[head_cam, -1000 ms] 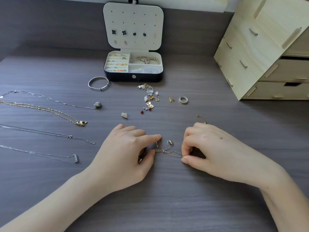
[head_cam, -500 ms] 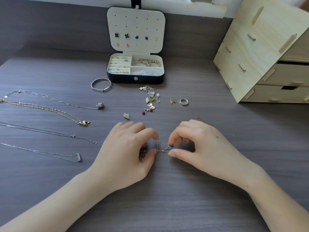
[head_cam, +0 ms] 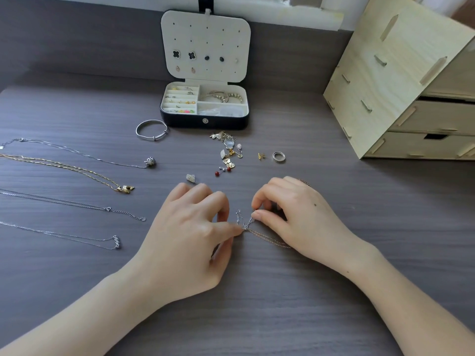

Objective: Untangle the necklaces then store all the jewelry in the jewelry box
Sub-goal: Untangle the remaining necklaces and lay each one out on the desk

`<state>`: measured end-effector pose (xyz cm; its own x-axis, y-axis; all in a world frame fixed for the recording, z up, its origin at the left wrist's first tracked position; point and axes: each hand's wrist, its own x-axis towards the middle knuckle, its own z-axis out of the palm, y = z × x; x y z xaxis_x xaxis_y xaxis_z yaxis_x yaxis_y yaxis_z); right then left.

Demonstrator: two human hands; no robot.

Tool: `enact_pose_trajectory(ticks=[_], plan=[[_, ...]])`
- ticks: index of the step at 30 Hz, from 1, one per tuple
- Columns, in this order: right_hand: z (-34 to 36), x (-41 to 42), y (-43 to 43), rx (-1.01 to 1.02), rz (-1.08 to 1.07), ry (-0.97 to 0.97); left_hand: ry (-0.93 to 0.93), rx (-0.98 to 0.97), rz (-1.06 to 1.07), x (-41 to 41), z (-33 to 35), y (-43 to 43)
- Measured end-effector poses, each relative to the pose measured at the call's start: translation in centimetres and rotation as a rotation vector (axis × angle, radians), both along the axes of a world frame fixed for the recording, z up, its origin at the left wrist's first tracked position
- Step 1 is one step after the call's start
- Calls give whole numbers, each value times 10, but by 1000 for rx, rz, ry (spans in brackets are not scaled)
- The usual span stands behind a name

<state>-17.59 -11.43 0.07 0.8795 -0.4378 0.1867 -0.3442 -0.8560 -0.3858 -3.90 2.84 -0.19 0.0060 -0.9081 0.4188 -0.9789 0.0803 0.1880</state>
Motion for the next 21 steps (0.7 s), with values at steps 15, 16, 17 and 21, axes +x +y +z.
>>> enact_pose_trajectory(ticks=[15, 16, 17, 21], plan=[[0, 2, 12, 125, 6, 2, 20, 43, -20, 2, -1, 4], [0, 3, 12, 132, -3, 11, 33, 47, -18, 2, -1, 5], [1, 3, 12, 141, -13, 18, 44, 52, -17, 3, -1, 5], [5, 7, 11, 184, -51, 39, 70, 74, -22, 4, -1, 7]])
